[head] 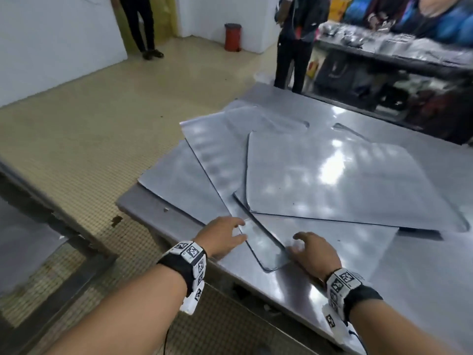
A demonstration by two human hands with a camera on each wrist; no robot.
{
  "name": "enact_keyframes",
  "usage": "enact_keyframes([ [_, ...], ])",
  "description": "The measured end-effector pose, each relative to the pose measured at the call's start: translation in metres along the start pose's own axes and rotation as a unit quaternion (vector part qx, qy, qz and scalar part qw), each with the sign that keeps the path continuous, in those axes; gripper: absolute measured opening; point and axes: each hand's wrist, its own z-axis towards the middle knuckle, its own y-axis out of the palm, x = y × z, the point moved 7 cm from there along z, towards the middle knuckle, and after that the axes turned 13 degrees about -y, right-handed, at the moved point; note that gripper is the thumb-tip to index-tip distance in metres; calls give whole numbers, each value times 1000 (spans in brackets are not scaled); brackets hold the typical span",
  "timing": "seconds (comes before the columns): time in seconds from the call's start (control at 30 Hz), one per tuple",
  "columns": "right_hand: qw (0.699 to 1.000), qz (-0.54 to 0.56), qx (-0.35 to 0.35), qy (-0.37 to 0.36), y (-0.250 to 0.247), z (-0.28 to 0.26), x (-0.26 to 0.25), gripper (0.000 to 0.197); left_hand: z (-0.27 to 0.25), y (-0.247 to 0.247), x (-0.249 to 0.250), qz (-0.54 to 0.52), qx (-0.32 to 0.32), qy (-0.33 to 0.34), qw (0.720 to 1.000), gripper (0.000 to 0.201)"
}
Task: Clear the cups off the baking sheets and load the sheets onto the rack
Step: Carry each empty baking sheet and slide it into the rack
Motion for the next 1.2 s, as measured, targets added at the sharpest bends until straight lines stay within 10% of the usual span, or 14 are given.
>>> enact_keyframes([
  [0.43,993,28,57,-98,22,-32,57,40,74,31,71,36,68,-8,997,53],
  [0.73,997,42,42,-41,23,-42,85,32,105,25,64,140,36,-6,989,47],
  [1.2,973,105,121,167,14,-91,156,25,88,70,96,215,14,180,960,52],
])
